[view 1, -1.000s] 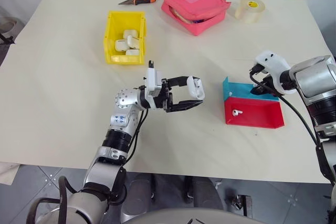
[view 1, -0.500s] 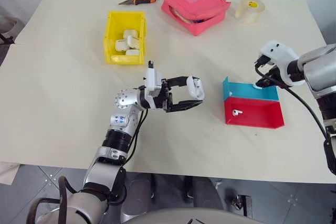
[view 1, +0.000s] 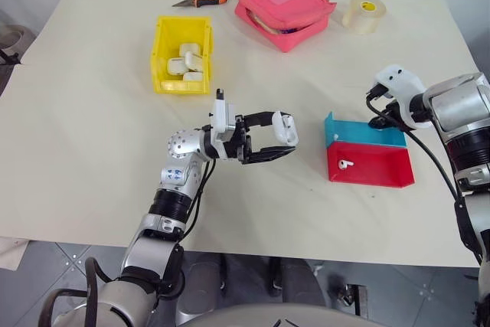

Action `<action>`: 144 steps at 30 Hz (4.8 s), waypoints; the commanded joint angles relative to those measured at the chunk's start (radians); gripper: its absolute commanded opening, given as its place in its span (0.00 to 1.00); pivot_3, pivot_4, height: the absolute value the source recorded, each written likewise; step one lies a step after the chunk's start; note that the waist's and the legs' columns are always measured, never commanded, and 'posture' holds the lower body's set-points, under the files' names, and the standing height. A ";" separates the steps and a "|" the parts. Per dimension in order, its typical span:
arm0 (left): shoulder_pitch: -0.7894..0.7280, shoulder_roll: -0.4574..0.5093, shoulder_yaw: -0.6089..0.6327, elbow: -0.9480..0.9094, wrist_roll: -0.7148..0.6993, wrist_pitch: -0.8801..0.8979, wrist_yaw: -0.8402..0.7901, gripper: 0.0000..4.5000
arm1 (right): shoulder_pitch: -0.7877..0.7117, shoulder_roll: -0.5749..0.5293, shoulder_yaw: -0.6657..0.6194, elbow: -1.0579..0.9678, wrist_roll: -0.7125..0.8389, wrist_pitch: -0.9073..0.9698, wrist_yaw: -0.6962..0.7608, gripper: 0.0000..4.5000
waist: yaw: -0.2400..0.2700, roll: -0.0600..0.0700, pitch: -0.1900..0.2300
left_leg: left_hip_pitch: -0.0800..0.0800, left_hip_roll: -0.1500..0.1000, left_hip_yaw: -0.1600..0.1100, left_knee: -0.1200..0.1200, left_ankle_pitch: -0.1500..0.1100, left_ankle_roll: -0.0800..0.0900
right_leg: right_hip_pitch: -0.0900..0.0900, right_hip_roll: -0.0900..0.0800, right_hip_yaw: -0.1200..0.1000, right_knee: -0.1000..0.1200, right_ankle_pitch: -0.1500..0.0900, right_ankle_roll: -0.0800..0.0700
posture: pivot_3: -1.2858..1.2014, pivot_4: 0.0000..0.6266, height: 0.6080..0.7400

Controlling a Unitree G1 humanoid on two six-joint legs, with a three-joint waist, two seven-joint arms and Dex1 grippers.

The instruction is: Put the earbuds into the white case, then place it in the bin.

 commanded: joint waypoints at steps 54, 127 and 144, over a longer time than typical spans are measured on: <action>-0.255 -0.075 -0.022 0.219 -0.035 0.074 -0.293 0.62 | 0.843 0.440 -0.912 -1.380 1.071 -0.016 -0.324 0.12 | 0.005 0.000 0.000 | 0.001 -0.001 -0.011 -0.001 0.000 0.000 | 0.001 0.000 -0.002 0.001 0.000 0.000 | 0.52 0.24 1.00; -0.168 -0.053 -0.039 0.076 -0.029 0.138 -0.257 0.62 | 0.978 0.099 -0.626 -1.166 0.898 -0.351 -0.246 0.44 | 0.008 0.000 0.000 | 0.001 -0.001 -0.011 0.000 0.000 0.001 | 0.003 0.000 -0.002 0.000 0.000 0.000 | 0.52 0.24 1.00; -0.199 -0.057 -0.015 0.144 -0.019 0.091 -0.261 0.62 | 1.025 0.068 -0.682 -1.247 0.937 -0.307 -0.270 0.44 | 0.008 0.000 0.000 | 0.001 -0.001 -0.012 0.000 0.000 0.001 | 0.003 0.000 -0.002 0.000 0.000 0.000 | 0.52 0.24 1.00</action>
